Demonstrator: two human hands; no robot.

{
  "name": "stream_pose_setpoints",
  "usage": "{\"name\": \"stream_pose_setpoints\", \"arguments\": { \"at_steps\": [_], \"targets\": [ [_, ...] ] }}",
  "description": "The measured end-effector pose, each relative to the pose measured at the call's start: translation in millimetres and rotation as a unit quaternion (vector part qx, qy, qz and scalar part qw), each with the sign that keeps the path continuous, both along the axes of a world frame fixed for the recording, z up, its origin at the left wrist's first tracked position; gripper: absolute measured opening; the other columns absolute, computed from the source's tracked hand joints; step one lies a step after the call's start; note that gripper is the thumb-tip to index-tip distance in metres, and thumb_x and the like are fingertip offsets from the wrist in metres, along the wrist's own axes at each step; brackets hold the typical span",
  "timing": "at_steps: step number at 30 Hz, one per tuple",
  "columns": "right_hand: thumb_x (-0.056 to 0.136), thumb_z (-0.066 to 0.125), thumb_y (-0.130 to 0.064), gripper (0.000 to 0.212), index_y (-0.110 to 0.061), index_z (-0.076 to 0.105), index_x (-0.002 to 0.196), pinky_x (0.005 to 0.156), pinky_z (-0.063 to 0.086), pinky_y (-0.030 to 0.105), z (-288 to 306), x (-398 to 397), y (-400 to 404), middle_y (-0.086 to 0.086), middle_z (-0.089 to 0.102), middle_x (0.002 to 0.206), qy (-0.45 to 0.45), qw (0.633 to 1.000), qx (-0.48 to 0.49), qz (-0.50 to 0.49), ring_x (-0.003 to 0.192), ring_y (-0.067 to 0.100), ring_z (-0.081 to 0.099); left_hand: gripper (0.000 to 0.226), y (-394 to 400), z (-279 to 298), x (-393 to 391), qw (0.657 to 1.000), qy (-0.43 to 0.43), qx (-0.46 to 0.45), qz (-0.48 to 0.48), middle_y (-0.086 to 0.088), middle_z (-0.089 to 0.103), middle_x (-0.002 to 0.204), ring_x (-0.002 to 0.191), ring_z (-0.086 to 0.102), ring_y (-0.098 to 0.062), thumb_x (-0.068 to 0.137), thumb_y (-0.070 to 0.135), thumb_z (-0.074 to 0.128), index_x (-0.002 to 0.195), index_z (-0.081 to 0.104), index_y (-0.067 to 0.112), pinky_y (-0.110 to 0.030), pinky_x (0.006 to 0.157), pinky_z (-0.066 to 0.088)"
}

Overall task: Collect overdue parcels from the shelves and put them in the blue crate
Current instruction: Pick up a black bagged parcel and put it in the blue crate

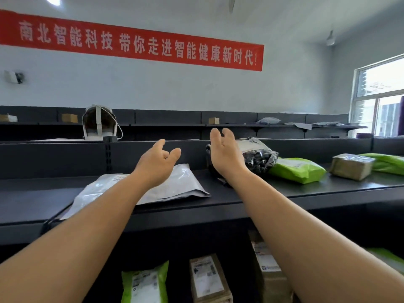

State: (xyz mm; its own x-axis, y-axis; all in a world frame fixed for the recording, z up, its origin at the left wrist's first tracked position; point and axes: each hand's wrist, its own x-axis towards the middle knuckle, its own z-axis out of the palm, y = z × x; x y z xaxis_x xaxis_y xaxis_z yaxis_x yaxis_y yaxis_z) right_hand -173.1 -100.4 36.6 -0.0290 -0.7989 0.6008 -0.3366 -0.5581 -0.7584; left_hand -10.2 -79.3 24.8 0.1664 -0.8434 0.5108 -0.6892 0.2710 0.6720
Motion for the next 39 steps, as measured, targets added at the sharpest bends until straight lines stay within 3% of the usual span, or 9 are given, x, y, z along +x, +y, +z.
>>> {"name": "stream_pose_setpoints", "arguments": {
  "at_steps": [5, 8, 11, 17, 20, 23, 27, 34, 39],
  "targets": [
    [0.102, 0.032, -0.041, 0.041, -0.007, 0.054, 0.108, 0.082, 0.036, 0.036, 10.9, -39.6, -27.1, -0.004, 0.061, 0.092, -0.007, 0.999, -0.029, -0.027, 0.086, 0.018, 0.049, 0.048, -21.8, 7.6, -44.9, 0.999, 0.028, 0.013, -0.041, 0.010, 0.057, 0.093, 0.071, 0.043, 0.009, 0.098, 0.047, 0.040, 0.140, 0.042, 0.021, -0.024, 0.081, 0.031],
    [0.098, 0.032, -0.046, 0.053, -0.006, 0.048, 0.130, 0.086, 0.037, 0.038, 16.7, -68.5, -51.2, 0.000, 0.061, 0.101, -0.007, 0.998, -0.026, -0.050, 0.106, 0.026, 0.052, 0.071, -41.9, 11.2, -70.4, 0.996, 0.058, 0.044, -0.050, 0.000, 0.055, 0.130, 0.119, 0.050, -0.009, 0.097, 0.054, 0.038, 0.153, 0.017, 0.016, -0.026, 0.096, 0.032],
    [0.084, 0.027, -0.056, 0.058, -0.013, 0.050, 0.115, 0.089, 0.039, 0.041, 19.6, -95.7, -75.8, 0.000, 0.051, 0.101, -0.001, 0.997, -0.013, -0.074, 0.117, 0.031, 0.051, 0.084, -65.8, 10.4, -91.0, 0.988, 0.125, 0.080, -0.041, -0.003, 0.017, 0.160, 0.146, 0.020, -0.024, 0.091, 0.064, 0.038, 0.154, 0.012, 0.016, -0.040, 0.114, 0.021],
    [0.095, 0.037, -0.045, 0.062, -0.012, 0.032, 0.147, 0.109, 0.032, 0.043, 14.4, -131.9, -120.1, 0.010, 0.049, 0.141, 0.023, 0.995, 0.080, -0.052, 0.131, 0.034, 0.040, 0.130, -100.6, 4.5, -113.2, 0.968, 0.226, 0.107, -0.008, -0.003, 0.031, 0.156, 0.139, 0.034, -0.026, 0.050, 0.094, 0.045, 0.149, 0.029, 0.011, -0.048, 0.115, 0.026],
    [0.093, 0.038, -0.048, 0.067, -0.012, 0.028, 0.149, 0.109, 0.032, 0.046, 9.4, -139.2, -141.0, 0.014, 0.046, 0.143, 0.018, 0.992, 0.123, -0.024, 0.130, 0.037, 0.040, 0.101, -113.2, -0.4, -122.4, 0.954, 0.277, 0.112, 0.014, -0.001, 0.035, 0.154, 0.139, 0.034, -0.027, 0.073, 0.081, 0.046, 0.147, 0.036, 0.013, -0.046, 0.116, 0.025],
    [0.093, 0.041, -0.053, 0.074, -0.007, 0.026, 0.150, 0.101, 0.034, 0.037, 4.0, -143.8, -155.7, 0.011, 0.044, 0.143, 0.003, 0.981, 0.192, 0.015, 0.129, 0.032, 0.043, 0.097, -122.2, -6.3, -127.4, 0.947, 0.297, 0.121, 0.025, 0.002, 0.050, 0.142, 0.130, 0.047, -0.025, 0.065, 0.080, 0.052, 0.139, 0.049, 0.016, -0.045, 0.112, 0.033],
    [0.090, 0.050, -0.051, 0.066, -0.003, 0.051, 0.134, 0.094, 0.045, 0.034, -3.9, -148.0, -163.5, 0.011, 0.060, 0.120, 0.011, 0.971, 0.227, 0.074, 0.112, 0.031, 0.057, 0.059, -128.3, -11.7, -132.3, 0.935, 0.334, 0.118, 0.029, -0.008, 0.069, 0.107, 0.098, 0.066, -0.026, 0.081, 0.055, 0.064, 0.114, 0.061, 0.008, -0.037, 0.094, 0.051],
    [0.067, 0.057, -0.048, 0.057, -0.012, 0.061, 0.111, 0.090, 0.055, 0.050, -11.1, -151.1, -164.1, 0.010, 0.071, 0.100, -0.025, 0.962, 0.235, 0.139, 0.090, 0.032, 0.069, 0.048, -123.1, -18.1, -136.6, 0.938, 0.337, 0.081, 0.024, -0.006, 0.072, 0.102, 0.090, 0.070, -0.023, 0.083, 0.048, 0.065, 0.116, 0.062, 0.014, -0.031, 0.074, 0.053],
    [0.078, 0.061, -0.029, 0.029, -0.021, 0.061, 0.106, 0.082, 0.058, 0.052, -17.9, -148.5, -155.2, 0.008, 0.072, 0.101, -0.103, 0.955, 0.212, 0.180, 0.089, 0.030, 0.071, 0.057, -112.1, -24.8, -136.3, 0.946, 0.324, 0.014, 0.010, -0.004, 0.067, 0.112, 0.098, 0.067, -0.020, 0.084, 0.043, 0.068, 0.131, 0.048, 0.017, -0.038, 0.092, 0.053]
  ]
}}
